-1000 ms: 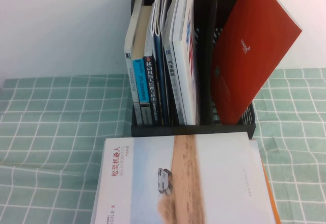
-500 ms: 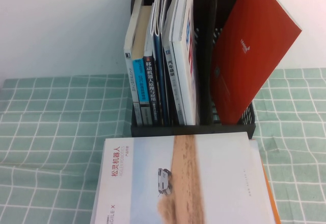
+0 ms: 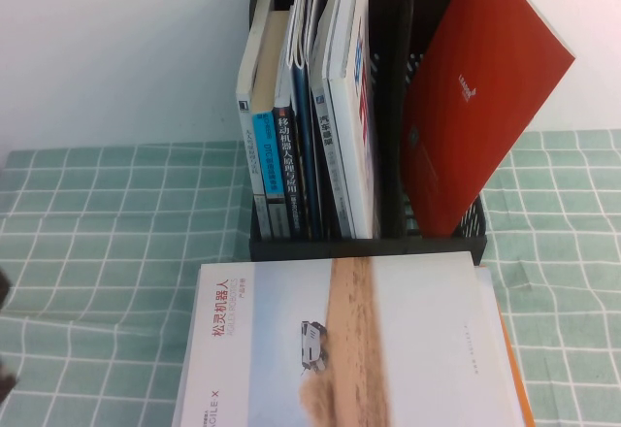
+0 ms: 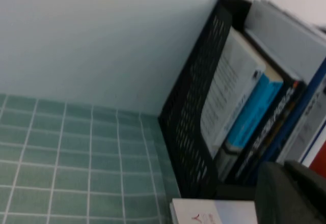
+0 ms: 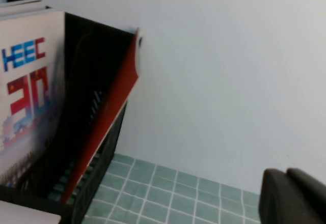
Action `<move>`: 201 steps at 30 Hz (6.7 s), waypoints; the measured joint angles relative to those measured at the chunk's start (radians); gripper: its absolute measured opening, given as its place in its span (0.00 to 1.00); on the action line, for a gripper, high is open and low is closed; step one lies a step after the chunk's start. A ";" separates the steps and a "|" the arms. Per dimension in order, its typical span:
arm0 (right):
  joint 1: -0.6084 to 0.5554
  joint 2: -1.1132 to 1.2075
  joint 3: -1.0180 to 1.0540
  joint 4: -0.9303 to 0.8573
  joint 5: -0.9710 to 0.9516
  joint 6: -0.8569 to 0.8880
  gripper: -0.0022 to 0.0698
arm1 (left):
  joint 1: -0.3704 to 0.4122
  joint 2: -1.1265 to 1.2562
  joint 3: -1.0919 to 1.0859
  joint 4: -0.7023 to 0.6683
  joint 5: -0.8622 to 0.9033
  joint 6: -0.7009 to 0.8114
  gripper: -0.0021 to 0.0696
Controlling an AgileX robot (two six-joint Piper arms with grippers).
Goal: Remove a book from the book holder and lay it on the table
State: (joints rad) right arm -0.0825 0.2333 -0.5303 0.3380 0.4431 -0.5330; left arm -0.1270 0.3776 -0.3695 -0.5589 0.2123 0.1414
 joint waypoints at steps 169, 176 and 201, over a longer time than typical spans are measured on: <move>0.782 0.625 -0.191 -1.009 -0.233 0.736 0.05 | -0.695 0.903 -0.926 -0.438 0.771 0.566 0.03; 1.039 0.757 -0.188 -1.051 -0.148 0.637 0.05 | -0.695 0.831 -0.926 -0.349 0.834 0.536 0.03; 1.229 1.371 -0.346 -1.227 -0.271 0.621 0.05 | -0.695 0.624 -0.926 -0.108 0.798 0.371 0.03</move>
State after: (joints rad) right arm 1.1464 1.6040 -0.8760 -0.8885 0.1718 0.0883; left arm -0.8218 1.0017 -1.2954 -0.6668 1.0101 0.5120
